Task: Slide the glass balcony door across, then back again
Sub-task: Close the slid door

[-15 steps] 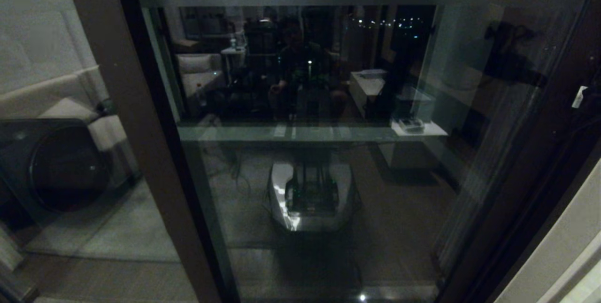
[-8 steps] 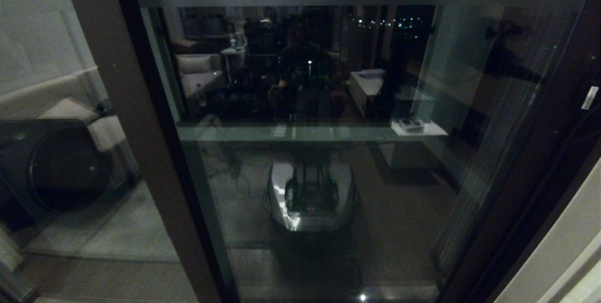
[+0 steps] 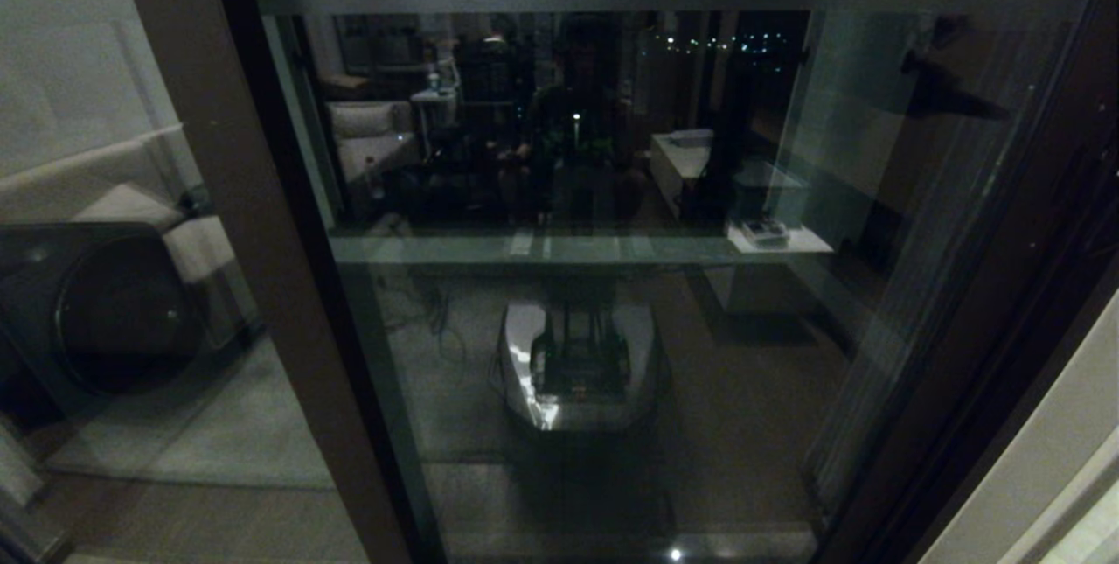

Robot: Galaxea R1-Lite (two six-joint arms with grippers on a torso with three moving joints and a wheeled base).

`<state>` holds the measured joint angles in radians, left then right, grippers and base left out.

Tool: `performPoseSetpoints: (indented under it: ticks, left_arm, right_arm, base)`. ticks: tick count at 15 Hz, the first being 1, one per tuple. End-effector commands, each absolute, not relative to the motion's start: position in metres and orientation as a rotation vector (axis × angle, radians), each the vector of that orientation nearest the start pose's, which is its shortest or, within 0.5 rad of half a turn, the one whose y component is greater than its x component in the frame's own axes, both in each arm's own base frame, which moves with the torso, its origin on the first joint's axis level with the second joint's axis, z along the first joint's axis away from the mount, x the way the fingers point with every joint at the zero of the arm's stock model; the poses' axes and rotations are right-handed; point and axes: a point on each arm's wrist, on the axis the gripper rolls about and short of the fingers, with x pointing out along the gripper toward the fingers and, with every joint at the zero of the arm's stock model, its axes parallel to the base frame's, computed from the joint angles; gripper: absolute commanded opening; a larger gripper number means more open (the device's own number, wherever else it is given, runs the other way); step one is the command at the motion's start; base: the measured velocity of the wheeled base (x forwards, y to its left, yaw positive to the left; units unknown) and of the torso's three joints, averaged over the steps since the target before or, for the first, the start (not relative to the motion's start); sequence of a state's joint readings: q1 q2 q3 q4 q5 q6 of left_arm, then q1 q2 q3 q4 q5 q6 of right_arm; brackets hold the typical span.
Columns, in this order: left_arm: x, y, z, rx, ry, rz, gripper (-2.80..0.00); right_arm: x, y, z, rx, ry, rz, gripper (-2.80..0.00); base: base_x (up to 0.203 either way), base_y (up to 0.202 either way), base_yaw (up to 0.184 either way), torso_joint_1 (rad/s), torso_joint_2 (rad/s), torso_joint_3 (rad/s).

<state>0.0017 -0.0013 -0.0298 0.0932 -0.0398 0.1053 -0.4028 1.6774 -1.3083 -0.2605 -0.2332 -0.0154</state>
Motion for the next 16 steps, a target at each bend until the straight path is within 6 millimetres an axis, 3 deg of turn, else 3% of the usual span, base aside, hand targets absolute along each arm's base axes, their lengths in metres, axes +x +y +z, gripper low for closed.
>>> performPoseSetpoints:
  ticks: [1, 9, 16]
  left_arm:
    - [-0.025, -0.001, 0.074, 0.106, 0.062, -0.042, -2.8]
    - [-0.025, -0.001, 0.074, 0.104, 0.061, -0.04, -2.8]
    - [-0.026, -0.001, 0.074, 0.105, 0.06, -0.042, -2.8]
  right_arm:
    - [0.298, -0.131, 0.304, -0.023, 0.109, -0.633, -2.8]
    - [0.302, -0.125, 0.334, -0.023, 0.484, -0.588, -2.8]
    - [0.361, -0.149, 0.282, -0.009, 0.602, -0.581, -2.8]
  base:
    - [0.0, 0.0, 0.0, 0.0, 0.0, 0.0]
    - [0.0, 0.0, 0.0, 0.0, 0.0, 0.0]
    - [0.0, 0.0, 0.0, 0.0, 0.0, 0.0]
